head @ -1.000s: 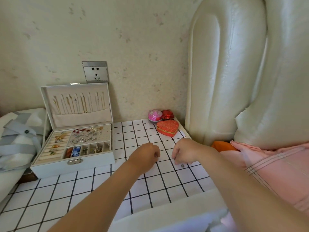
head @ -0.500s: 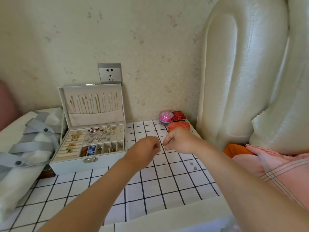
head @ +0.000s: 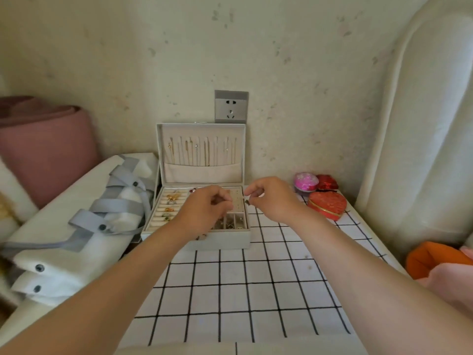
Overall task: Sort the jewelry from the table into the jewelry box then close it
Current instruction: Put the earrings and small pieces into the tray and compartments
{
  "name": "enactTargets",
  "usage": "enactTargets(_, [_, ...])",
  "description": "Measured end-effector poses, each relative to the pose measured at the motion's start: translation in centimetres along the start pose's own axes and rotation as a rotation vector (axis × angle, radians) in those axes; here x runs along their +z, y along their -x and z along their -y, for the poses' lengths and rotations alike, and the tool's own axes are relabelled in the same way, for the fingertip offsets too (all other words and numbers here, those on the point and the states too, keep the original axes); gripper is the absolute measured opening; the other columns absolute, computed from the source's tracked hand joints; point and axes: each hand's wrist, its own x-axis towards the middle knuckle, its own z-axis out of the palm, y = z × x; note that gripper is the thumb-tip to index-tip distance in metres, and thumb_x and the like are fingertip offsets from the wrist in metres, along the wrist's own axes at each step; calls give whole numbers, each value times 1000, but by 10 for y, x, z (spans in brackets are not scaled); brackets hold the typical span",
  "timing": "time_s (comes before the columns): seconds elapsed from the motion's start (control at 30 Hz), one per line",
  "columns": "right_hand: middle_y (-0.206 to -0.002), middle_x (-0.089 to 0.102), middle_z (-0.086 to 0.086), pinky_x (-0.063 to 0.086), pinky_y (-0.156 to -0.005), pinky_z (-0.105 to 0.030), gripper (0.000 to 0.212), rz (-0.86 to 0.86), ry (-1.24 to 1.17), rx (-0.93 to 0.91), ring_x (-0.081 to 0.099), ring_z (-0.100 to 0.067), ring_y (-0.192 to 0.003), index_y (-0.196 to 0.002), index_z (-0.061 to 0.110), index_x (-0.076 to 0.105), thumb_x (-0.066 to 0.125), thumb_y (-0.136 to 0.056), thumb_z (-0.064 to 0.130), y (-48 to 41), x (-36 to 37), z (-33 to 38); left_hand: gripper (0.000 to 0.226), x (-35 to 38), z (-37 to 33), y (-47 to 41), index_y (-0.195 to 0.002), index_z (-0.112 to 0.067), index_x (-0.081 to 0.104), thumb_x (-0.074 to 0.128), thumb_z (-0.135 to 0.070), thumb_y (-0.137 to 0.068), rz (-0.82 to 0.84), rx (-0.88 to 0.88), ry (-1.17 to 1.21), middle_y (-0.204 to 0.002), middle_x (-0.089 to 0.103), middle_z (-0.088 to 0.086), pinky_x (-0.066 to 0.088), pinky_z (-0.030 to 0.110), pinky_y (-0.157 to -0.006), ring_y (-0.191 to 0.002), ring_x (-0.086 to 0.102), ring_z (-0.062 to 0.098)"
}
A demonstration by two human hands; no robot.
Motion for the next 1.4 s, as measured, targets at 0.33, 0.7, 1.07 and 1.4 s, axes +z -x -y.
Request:
enactTargets(0.33, [-91,67,13,52,-81,-29,19,33,106,9,64,-7,-87,-94,35,71,71,-85,18,-14,34,11,8,-29,2,-5,-100,-7,67,65,-9,-93,55,-188,354,-90,76,8,59,25,-70,-76,71,15])
enactTargets(0.7, [-89,72,5,46,-74,-22,23,138,-288,-62,61,5,-71,-98,33,78,80,-80,19,-7,21,38,9,-25,-7,-9,-96,-12,66,69,-18,-90,-64,-256,325,-76,75,9,56,24,-61,-67,70,13])
enactTargets(1.07, [-91,76,-7,45,-52,-15,13,130,-336,21,55,0,-48,-96,12,80,80,-83,13,-1,11,22,8,-15,-8,-9,-94,-17,71,67,-23,-91,39,-197,152,-82,76,4,56,24,-64,-73,73,15])
enactTargets(1.4, [-83,69,12,42,-52,-10,8,217,-98,61,56,11,-46,-87,23,75,79,-84,16,-3,-1,2,13,-7,-2,-11,-94,-35,76,65,-38,-87,223,118,-745,-91,68,-15,54,30,-77,-86,62,7])
